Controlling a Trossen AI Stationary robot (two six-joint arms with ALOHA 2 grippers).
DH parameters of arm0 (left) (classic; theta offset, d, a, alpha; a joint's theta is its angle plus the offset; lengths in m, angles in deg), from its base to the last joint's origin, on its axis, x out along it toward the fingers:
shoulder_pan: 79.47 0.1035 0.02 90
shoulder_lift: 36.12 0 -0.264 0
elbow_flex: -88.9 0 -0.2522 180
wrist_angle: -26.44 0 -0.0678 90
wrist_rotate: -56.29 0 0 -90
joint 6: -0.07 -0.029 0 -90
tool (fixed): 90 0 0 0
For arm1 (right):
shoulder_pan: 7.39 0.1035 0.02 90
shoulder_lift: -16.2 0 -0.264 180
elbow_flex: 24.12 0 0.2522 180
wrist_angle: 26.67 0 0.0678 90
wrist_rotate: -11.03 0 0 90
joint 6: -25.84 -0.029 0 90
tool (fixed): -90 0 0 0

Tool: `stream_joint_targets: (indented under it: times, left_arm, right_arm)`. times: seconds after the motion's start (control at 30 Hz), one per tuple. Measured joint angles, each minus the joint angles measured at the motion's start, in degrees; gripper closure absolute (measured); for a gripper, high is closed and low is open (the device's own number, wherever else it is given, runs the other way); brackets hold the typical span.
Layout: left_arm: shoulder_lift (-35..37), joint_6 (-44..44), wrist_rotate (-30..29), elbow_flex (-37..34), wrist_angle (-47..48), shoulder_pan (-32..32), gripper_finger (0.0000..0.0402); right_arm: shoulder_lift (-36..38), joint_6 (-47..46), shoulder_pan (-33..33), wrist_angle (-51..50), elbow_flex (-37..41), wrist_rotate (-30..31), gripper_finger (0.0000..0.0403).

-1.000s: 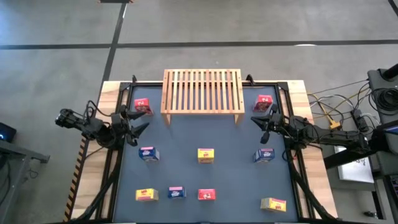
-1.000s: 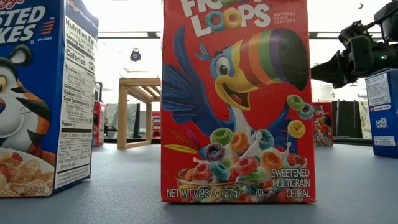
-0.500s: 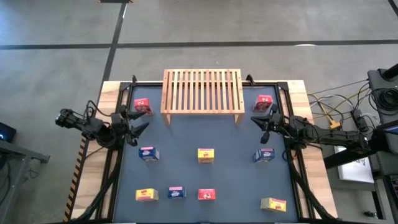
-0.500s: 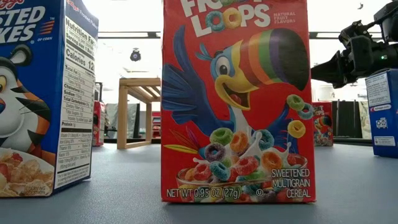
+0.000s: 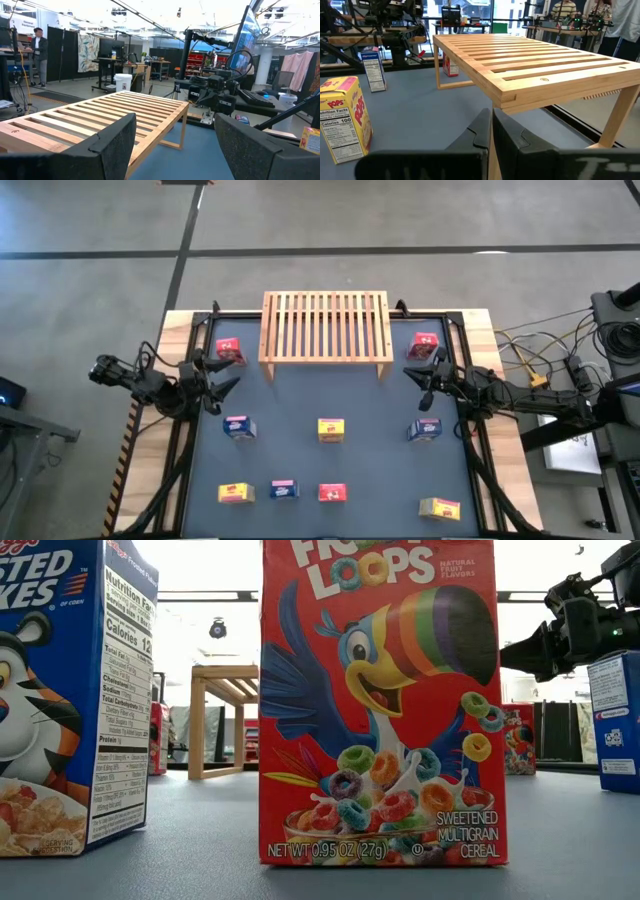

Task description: Stack cereal on shelf

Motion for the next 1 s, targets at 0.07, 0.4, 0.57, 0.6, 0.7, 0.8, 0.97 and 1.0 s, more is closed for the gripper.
stream_joint_targets:
  times: [0.07,0.4,0.57,0.6,0.7,0.8,0.97,1.0]
  left_arm:
    - [-0.01,0.02,0.02,0.00,0.00,-0.01,0.0148]
    - [-0.02,0.00,0.02,0.00,0.00,0.00,0.0148]
    - [0.00,0.02,0.02,0.00,0.00,-0.01,0.0148]
    - [-0.01,0.01,0.01,0.00,0.00,-0.01,0.0148]
    - [-0.02,0.02,0.02,0.00,-0.02,-0.02,0.0148]
    - [-0.02,0.02,0.02,0.00,0.00,-0.01,0.0148]
    - [0.00,0.01,0.02,0.00,0.00,0.00,0.0148]
    - [-0.02,0.00,0.02,0.00,0.00,0.00,0.0148]
  right_arm:
    - [0.01,0.00,-0.01,0.00,-0.01,-0.02,0.0394]
    - [0.01,0.00,0.01,0.00,-0.01,0.00,0.0394]
    - [0.01,-1.59,0.01,0.08,-0.01,0.00,0.0394]
    - [-0.01,-1.58,-0.01,0.21,0.01,0.02,0.0394]
    - [0.01,-1.19,0.00,0.96,0.05,0.33,0.0394]
    - [-0.01,-0.78,-0.01,3.81,0.04,2.97,0.0394]
    - [0.30,0.68,-0.01,4.28,-1.43,16.74,0.0394]
    - [0.61,1.08,-0.02,4.41,-1.75,19.34,0.0394]
